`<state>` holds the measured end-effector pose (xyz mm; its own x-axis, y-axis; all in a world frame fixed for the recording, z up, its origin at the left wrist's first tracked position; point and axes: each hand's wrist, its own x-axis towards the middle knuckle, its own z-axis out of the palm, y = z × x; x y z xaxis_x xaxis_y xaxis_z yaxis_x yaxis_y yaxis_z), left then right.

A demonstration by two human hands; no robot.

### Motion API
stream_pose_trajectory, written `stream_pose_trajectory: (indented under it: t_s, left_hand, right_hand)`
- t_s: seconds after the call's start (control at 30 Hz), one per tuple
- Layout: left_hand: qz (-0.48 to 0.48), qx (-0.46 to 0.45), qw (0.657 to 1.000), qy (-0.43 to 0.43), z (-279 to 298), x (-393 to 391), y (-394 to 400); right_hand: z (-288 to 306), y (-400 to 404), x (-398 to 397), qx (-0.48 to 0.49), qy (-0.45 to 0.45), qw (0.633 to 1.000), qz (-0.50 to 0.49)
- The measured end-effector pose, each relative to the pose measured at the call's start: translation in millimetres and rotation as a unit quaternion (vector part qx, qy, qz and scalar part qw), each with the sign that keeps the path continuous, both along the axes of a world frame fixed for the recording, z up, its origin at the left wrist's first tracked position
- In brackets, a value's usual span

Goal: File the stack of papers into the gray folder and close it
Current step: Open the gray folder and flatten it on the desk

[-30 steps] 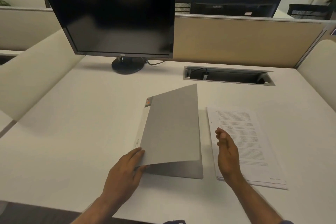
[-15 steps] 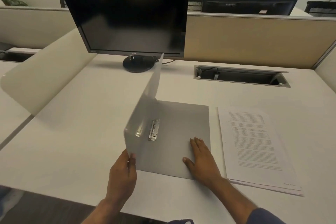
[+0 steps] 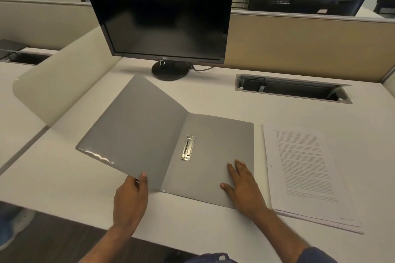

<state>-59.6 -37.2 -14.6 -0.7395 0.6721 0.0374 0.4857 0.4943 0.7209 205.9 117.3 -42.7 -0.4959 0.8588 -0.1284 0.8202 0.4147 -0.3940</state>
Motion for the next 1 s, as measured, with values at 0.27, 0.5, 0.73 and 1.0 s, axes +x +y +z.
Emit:
stream_pose_trajectory:
  t_s: [0.27,0.5,0.73,1.0]
  left_hand:
    - [-0.013,-0.077,0.996,0.049,-1,-3,-14]
    - [-0.102,-0.034,0.984,0.141,17,6,9]
    - [-0.227,0.015,0.945,0.234,17,-2,67]
    - [-0.257,-0.151,0.927,0.230,-25,-9,87]
  right_hand:
    - [-1,-2,1,-0.009,-0.006,1.000,-0.002]
    - [2,-3,2,-0.022,-0.014,1.000,-0.006]
    - [7,-5,2,-0.037,-0.017,0.999,-0.012]
    - [13,-7,2,-0.056,-0.003,0.998,-0.026]
